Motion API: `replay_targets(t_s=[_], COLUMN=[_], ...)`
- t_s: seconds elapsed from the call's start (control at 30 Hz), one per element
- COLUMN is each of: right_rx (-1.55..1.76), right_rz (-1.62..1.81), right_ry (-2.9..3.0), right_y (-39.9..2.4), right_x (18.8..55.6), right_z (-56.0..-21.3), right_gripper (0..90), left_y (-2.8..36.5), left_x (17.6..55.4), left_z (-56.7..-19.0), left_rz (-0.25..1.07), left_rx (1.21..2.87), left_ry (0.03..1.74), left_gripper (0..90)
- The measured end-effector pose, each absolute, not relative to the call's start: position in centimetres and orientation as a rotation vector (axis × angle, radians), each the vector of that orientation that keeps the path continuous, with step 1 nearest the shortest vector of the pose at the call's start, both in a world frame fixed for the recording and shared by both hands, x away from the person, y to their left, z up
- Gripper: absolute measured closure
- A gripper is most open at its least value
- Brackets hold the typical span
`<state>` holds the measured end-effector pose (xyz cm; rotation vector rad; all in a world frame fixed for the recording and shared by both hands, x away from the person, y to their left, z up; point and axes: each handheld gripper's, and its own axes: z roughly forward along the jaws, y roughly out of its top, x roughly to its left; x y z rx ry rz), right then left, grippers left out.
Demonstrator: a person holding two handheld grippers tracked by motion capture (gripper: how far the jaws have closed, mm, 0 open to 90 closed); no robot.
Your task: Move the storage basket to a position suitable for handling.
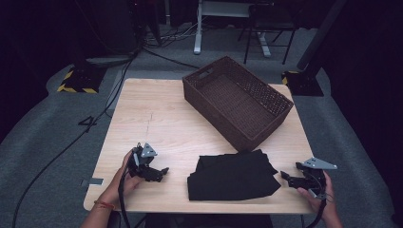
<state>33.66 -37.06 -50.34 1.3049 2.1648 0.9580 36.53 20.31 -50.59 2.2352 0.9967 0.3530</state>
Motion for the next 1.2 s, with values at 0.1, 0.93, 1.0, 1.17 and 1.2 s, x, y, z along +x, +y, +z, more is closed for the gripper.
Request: replay_targets(t_s=[0.1,0.93,1.0,1.17,1.2], right_rx=[1.314,1.339,1.369,1.374,1.382], right_rz=[0.97,1.071,1.079,1.025,1.01], right_ry=[2.147,1.967,1.971,2.009,2.012], right_y=[-37.2,-30.3,-29.4,-27.9,-27.6], right_x=[33.7,42.2,43.0,43.9,44.1], right_z=[-50.2,-38.9,-38.9,-39.4,-39.6], right_gripper=[21.5,18.7,18.7,18.3,18.5], left_y=[20.4,20.2,20.2,20.2,20.2], left_x=[36.5,35.6,35.6,35.6,35.6], left_z=[-50.6,-50.6,-50.6,-50.6,-50.6], left_rz=[0.352,0.314,0.313,0.313,0.312], left_rx=[2.238,2.274,2.274,2.281,2.282], left_ry=[0.994,0.887,0.884,0.871,0.869], left_gripper=[0.1,0.3,0.3,0.3,0.3])
